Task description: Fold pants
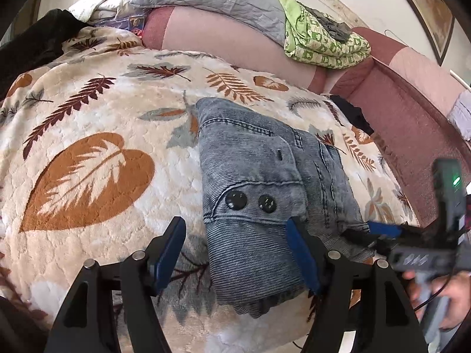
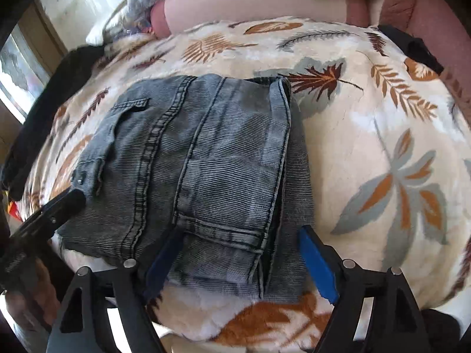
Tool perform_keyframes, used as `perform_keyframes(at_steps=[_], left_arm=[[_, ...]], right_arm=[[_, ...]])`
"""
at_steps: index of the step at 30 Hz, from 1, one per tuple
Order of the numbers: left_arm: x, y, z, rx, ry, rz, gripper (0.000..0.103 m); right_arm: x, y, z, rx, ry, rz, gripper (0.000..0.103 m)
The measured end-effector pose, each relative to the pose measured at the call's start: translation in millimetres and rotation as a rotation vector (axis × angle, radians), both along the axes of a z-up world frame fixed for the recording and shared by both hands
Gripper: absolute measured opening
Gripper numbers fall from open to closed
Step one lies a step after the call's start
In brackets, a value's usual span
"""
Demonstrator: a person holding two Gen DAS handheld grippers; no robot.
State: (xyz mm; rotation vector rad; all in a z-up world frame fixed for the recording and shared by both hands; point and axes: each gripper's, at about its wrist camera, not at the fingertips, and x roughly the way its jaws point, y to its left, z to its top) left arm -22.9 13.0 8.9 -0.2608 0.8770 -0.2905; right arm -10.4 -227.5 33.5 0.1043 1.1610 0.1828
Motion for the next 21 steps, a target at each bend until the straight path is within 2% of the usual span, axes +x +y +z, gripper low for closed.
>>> perform_keyframes(at_steps=[2, 4, 5, 6, 7, 8, 10, 12, 14, 16, 18, 19, 20, 21], left_arm=[[-0.3, 2.4, 2.3, -0.012, -0.007, 0.011, 0.071], [0.0, 4.3, 4.3, -0.022, -0.016, 0.024, 0.071], [0.8, 4.6, 4.3, -0.023, -0.015, 0.028, 0.071], [1.5, 4.2, 3.7, -0.025, -0.01, 0.029, 0.071], [2.4, 3.1, 1.6, -0.025, 0.001, 0.022, 0.071], [2.5, 2.0, -0.5, -0.019, 0.01, 0.018, 0.071], [0.8, 0.9, -3.3, 0.003, 0.011, 0.018, 0.071], [-2.1, 4.3, 3.1, 0.0, -0.022, 0.032, 0.071], [-6.4, 13.7, 16.0, -0.024, -0.096, 0.08, 0.071], [-1.1, 21.9, 19.1, -0.043, -0.099, 0.124, 0.073], [9.9, 24.2, 13.3, -0.056, -0.045, 0.128, 0.074], [18.0, 23.6, 7.1, -0.069, 0.003, 0.122, 0.074], [21.7, 21.6, 3.3, -0.067, 0.025, 0.116, 0.073], [24.5, 19.1, 0.1, -0.058, 0.038, 0.113, 0.074]], right_arm=[[-3.4, 0.0, 18.4, 0.025, -0.066, 0.001, 0.084], [-3.6, 4.5, 16.6, -0.005, -0.096, 0.014, 0.084], [-1.7, 8.3, 4.4, -0.032, -0.069, 0.022, 0.084], [-0.9, 7.4, -17.9, -0.076, 0.0, 0.036, 0.084], [0.5, 1.1, -30.4, -0.043, 0.016, 0.015, 0.086], [0.6, -3.3, -27.3, -0.027, 0.009, -0.005, 0.089], [6.7, -8.8, -17.5, 0.007, 0.047, -0.02, 0.089], [8.9, -16.2, -0.8, 0.057, 0.006, -0.034, 0.089], [19.6, -25.0, 13.7, 0.122, -0.019, -0.045, 0.089], [37.0, -43.2, 18.5, 0.236, -0.012, -0.09, 0.089], [46.4, -58.3, 16.6, 0.368, 0.022, -0.126, 0.082], [57.2, -61.6, 10.4, 0.427, 0.058, -0.133, 0.073], [68.9, -62.7, -1.1, 0.463, 0.114, -0.148, 0.064], [64.9, -64.5, -9.9, 0.471, 0.143, -0.16, 0.061]])
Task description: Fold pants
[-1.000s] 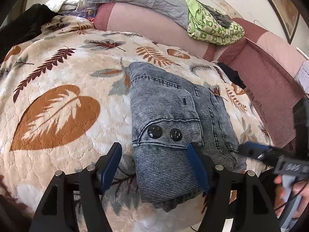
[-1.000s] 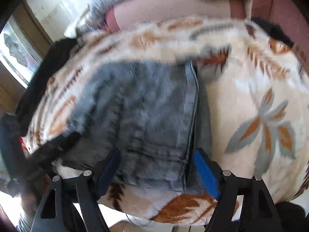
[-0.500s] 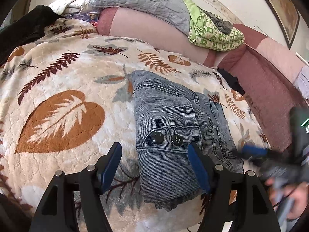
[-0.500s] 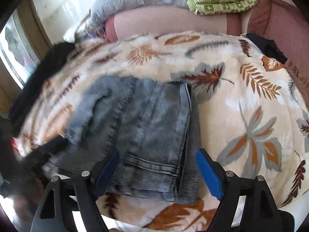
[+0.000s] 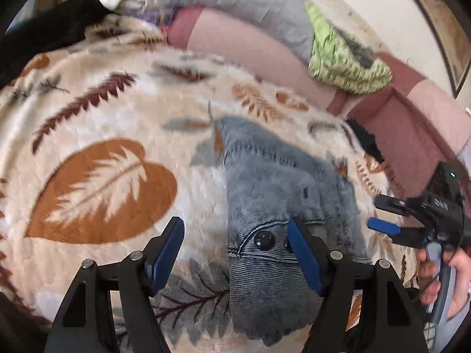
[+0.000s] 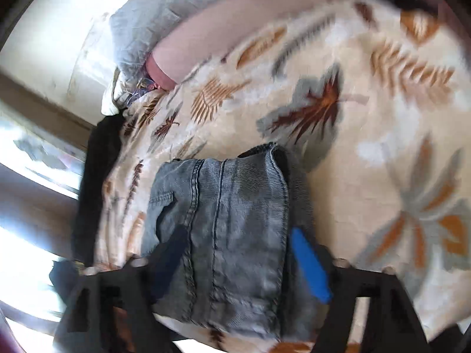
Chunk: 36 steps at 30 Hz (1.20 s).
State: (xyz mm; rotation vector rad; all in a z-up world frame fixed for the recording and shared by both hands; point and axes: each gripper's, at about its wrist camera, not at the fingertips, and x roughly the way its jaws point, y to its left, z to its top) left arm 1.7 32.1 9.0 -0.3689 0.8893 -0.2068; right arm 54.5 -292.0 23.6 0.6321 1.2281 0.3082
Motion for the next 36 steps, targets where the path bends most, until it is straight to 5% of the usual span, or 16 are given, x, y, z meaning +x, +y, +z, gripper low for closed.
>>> perform_keyframes(at_steps=[4, 7, 8, 11, 14, 23, 27, 29, 31, 33, 34, 35, 36], left_arm=[[2.3, -11.5, -6.3, 0.073, -0.008, -0.008, 0.074], [1.5, -14.4, -5.8, 0.098, -0.02, -0.009, 0.074], [1.5, -15.2, -6.1, 0.095, -0.019, -0.014, 0.074], [-1.3, -17.1, -5.0, 0.099, -0.02, -0.037, 0.076], [-5.4, -22.8, -3.2, 0.13, -0.038, -0.049, 0.076], [-9.5, -24.0, -0.3, 0.152, -0.055, -0.059, 0.076], [-10.6, -25.1, 1.0, 0.149, -0.06, -0.066, 0.076], [-13.7, -23.4, 3.4, 0.133, -0.069, -0.072, 0.076], [-18.3, -18.9, 7.9, 0.127, -0.099, -0.063, 0.076], [-20.9, -10.4, 12.9, 0.105, -0.123, -0.036, 0.078], [-19.9, -5.2, 13.8, 0.082, -0.122, -0.019, 0.079], [-17.9, 1.0, 12.6, 0.052, -0.111, 0.001, 0.08], [-14.6, 6.0, 9.3, 0.026, -0.086, 0.014, 0.08]], right_arm=[[10.5, 11.4, -24.7, -0.051, 0.058, 0.037, 0.047], [7.8, 21.4, -9.4, -0.174, 0.006, 0.087, 0.01], [5.5, 23.9, -2.7, -0.221, -0.021, 0.095, 0.007], [-1.0, 33.8, 12.5, -0.335, -0.093, 0.114, 0.007], [-1.5, 42.7, -6.3, -0.423, -0.056, 0.174, 0.007], [-23.0, 40.4, 39.9, -0.307, -0.158, 0.091, 0.009], [-37.1, 54.7, -6.9, -0.331, -0.034, 0.197, 0.012], [-37.3, 45.2, -8.8, -0.277, -0.051, 0.158, 0.01], [-33.2, 37.0, 8.5, -0.244, -0.044, 0.107, 0.016], [-31.6, 28.9, 27.8, -0.244, -0.1, 0.092, 0.047], [-32.2, 23.6, 33.1, -0.252, -0.114, 0.075, 0.075], [-33.3, 14.2, 38.2, -0.266, -0.135, 0.036, 0.086], [-34.8, 7.4, 39.3, -0.267, -0.141, 0.014, 0.086]])
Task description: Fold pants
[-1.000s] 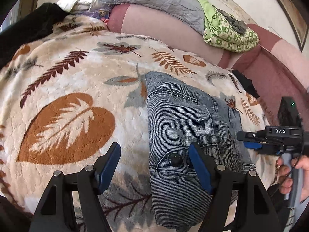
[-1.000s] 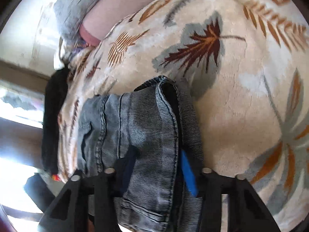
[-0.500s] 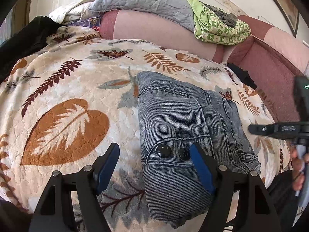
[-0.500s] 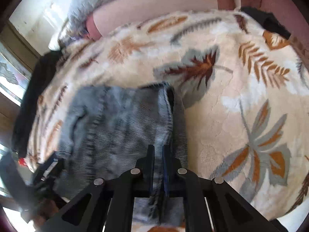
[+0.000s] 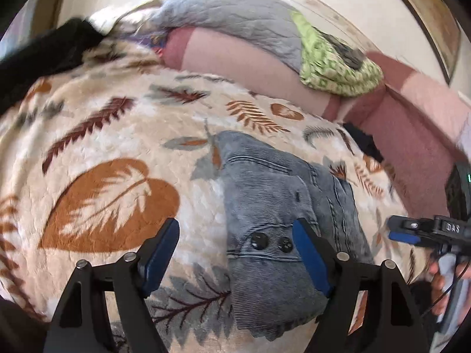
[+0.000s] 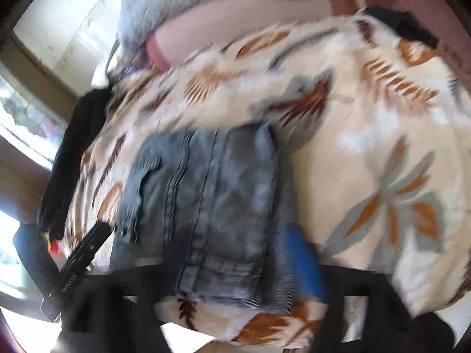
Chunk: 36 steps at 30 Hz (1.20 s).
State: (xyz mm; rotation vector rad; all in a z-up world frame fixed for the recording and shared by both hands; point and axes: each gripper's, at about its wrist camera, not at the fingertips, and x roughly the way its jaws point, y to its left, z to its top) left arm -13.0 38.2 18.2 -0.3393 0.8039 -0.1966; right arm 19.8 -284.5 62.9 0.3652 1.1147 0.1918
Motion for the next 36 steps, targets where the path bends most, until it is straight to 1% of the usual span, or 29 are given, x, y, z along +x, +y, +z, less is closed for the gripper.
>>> perform_keyframes(at_steps=[3, 4, 5, 9, 11, 13, 16, 18, 19, 21, 22, 23, 24, 25, 26, 27, 30, 31, 32, 33, 34, 36], left_arm=[[6.5, 6.9, -11.7, -0.051, 0.065, 0.019, 0.08], [6.6, 7.2, -14.0, -0.055, 0.073, 0.019, 0.08], [7.4, 6.7, -16.5, -0.055, 0.083, 0.017, 0.08], [7.8, 1.0, -19.1, -0.038, 0.077, 0.011, 0.08], [6.8, 0.5, -20.0, -0.033, 0.072, 0.008, 0.08], [6.0, 0.8, -19.5, -0.023, 0.063, 0.006, 0.08], [6.6, 2.1, -19.7, -0.019, 0.06, 0.01, 0.08], [7.9, 1.5, -20.5, -0.017, 0.06, 0.017, 0.08], [8.5, 0.9, -20.6, -0.014, 0.059, 0.018, 0.08], [9.2, -0.4, -20.6, -0.01, 0.055, 0.017, 0.08], [8.9, -0.4, -20.4, -0.006, 0.052, 0.018, 0.08], [8.5, -0.1, -20.4, -0.004, 0.051, 0.018, 0.08], [8.9, -0.2, -20.5, -0.004, 0.051, 0.017, 0.08], [8.7, 0.2, -20.2, -0.004, 0.051, 0.017, 0.08], [8.5, 0.3, -19.8, -0.003, 0.05, 0.017, 0.08], [8.4, -0.4, -19.5, 0.0, 0.049, 0.017, 0.08], [6.0, -1.1, -17.2, 0.016, 0.035, 0.01, 0.08], [5.3, -2.1, -15.9, 0.017, 0.03, 0.005, 0.08], [4.3, -3.1, -14.3, 0.018, 0.023, 0.001, 0.08], [3.0, -4.0, -11.8, 0.02, 0.011, -0.004, 0.08], [0.5, -6.6, -7.4, 0.035, -0.012, -0.011, 0.08], [-3.6, -13.9, -2.5, 0.081, -0.046, -0.02, 0.081]], right_arm=[[-2.1, -24.5, -10.7, 0.089, 0.049, -0.063, 0.086], [-4.4, -31.1, -16.5, 0.129, 0.064, -0.078, 0.086], [-8.2, -33.1, -18.7, 0.148, 0.069, -0.076, 0.086], [-13.5, -31.8, -24.6, 0.272, 0.068, -0.044, 0.086], [-8.7, -30.1, -32.2, 0.356, 0.113, -0.042, 0.085], [-15.7, -25.2, -40.1, 0.435, 0.159, -0.031, 0.085], [-29.1, -14.9, -51.0, 0.46, 0.205, -0.017, 0.085], [-31.0, -8.7, -60.1, 0.477, 0.217, -0.015, 0.084], [-29.9, -6.2, -64.2, 0.48, 0.222, -0.018, 0.083], [-27.8, -2.6, -68.0, 0.485, 0.227, -0.023, 0.077], [-26.0, 0.7, -66.6, 0.47, 0.227, -0.012, 0.064], [-25.2, 1.3, -66.6, 0.463, 0.23, -0.007, 0.04], [-22.7, 2.4, -68.1, 0.457, 0.241, -0.002, 0.031], [-21.5, 4.2, -70.3, 0.441, 0.251, 0.002, 0.024], [-21.2, 7.6, -69.7, 0.416, 0.251, 0.017, 0.018], [-21.9, 9.5, -66.3, 0.393, 0.237, 0.02, 0.018], [-27.9, 23.5, -32.4, 0.213, 0.109, 0.062, 0.016], [-28.5, 28.9, -27.2, 0.137, 0.084, 0.087, 0.016], [-28.2, 30.7, -30.7, 0.091, 0.085, 0.094, 0.016], [-27.6, 32.1, -41.4, 0.06, 0.107, 0.1, 0.016], [-28.6, 34.1, -57.8, 0.059, 0.142, 0.108, 0.016], [-31.7, 35.9, -54.5, 0.047, 0.109, 0.11, 0.016]])
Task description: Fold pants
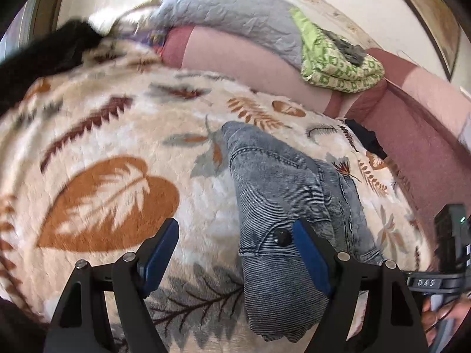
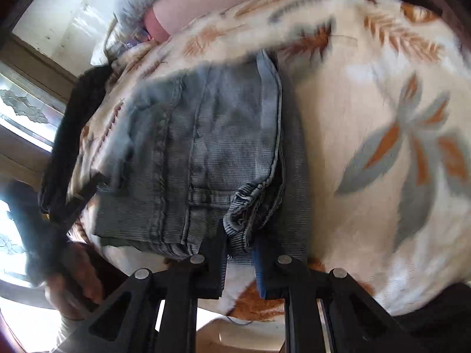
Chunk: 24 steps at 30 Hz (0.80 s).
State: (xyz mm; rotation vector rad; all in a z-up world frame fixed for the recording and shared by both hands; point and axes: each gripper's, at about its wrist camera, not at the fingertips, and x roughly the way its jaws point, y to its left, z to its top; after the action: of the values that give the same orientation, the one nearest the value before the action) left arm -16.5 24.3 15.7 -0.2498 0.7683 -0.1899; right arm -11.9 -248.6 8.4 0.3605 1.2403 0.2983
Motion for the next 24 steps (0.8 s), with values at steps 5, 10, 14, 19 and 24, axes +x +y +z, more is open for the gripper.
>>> perform_keyframes(at_steps=[5, 10, 14, 19, 24], left_arm=[[0.8, -25.4, -17.8, 0.166, 0.059, -0.051, 0.086], [1.7, -23.6, -17.7, 0.161, 0.071, -0.054, 0.086], [-0.3, -22.7, -18.2, 0.158, 0.066, -0.057, 0.086], [-6.4, -16.7, -7.6, 0.12, 0.025, -0.055, 0.086], [-6.0, -15.6, 1.3, 0.084, -0.013, -0.047, 0.086]], right_arm=[[-0.2, -13.7, 24.0, 0.002, -0.003, -0.038, 0.025], [6.0, -18.7, 76.7, 0.102, -0.169, -0.101, 0.027], [24.3, -2.5, 28.4, 0.123, -0.041, -0.044, 0.03], [29.3, -22.9, 8.2, 0.2, 0.062, -0.111, 0.019], [67.2, -23.5, 58.3, 0.223, -0.08, -0.091, 0.027]])
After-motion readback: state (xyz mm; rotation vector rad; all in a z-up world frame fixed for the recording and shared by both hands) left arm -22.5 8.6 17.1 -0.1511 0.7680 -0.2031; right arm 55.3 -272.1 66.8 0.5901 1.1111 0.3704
